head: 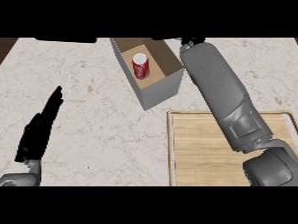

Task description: Pick the can from the tray and place it in the cardboard box

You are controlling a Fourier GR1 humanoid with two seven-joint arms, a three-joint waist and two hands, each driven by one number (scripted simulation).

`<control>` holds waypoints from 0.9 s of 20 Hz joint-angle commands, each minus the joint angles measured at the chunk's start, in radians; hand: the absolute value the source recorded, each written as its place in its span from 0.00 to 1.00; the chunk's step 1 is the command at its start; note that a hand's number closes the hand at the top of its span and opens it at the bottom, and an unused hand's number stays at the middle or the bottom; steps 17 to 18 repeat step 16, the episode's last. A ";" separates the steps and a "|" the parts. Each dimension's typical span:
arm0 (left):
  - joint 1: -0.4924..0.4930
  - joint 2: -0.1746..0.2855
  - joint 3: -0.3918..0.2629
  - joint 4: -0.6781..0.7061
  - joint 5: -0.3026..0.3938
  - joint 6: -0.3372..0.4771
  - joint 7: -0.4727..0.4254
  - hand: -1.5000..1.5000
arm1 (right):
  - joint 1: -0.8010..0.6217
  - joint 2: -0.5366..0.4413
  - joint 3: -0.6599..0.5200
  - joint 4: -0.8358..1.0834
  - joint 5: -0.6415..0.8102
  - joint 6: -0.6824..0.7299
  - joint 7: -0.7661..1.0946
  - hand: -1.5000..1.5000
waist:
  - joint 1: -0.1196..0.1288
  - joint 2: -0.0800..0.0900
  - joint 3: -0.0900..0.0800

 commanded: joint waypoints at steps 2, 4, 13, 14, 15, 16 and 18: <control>0.008 0.012 0.024 -0.001 0.007 -0.003 -0.005 0.50 | 0.065 -0.068 -0.119 -0.012 -0.098 -0.009 -0.147 0.00 | -0.022 -0.004 0.000; 0.024 -0.012 0.002 -0.010 -0.006 0.008 0.020 0.50 | 0.069 -0.121 -0.139 -0.008 -0.106 -0.009 -0.136 0.00 | -0.035 -0.010 0.000; 0.053 0.003 0.056 0.036 0.008 -0.004 -0.051 0.50 | 0.277 -0.300 -0.188 -0.153 -0.204 0.228 -0.207 0.00 | -0.069 -0.025 -0.001; 0.062 0.019 0.048 -0.011 0.011 -0.030 -0.005 0.50 | 0.271 -0.319 -0.165 -0.174 -0.193 0.255 -0.158 0.00 | -0.069 -0.027 -0.001; 0.031 0.006 0.062 0.001 0.007 -0.004 -0.005 0.50 | 0.313 -0.327 -0.161 -0.205 -0.203 0.291 -0.161 0.00 | -0.074 -0.027 -0.001; -0.004 0.023 0.092 0.100 0.014 -0.016 -0.068 0.50 | 0.357 -0.316 -0.160 -0.177 -0.202 0.311 -0.232 0.00 | -0.072 -0.023 -0.001; -0.004 0.023 0.092 0.100 0.014 -0.016 -0.068 0.50 | 0.357 -0.316 -0.160 -0.177 -0.202 0.311 -0.232 0.00 | -0.072 -0.023 -0.001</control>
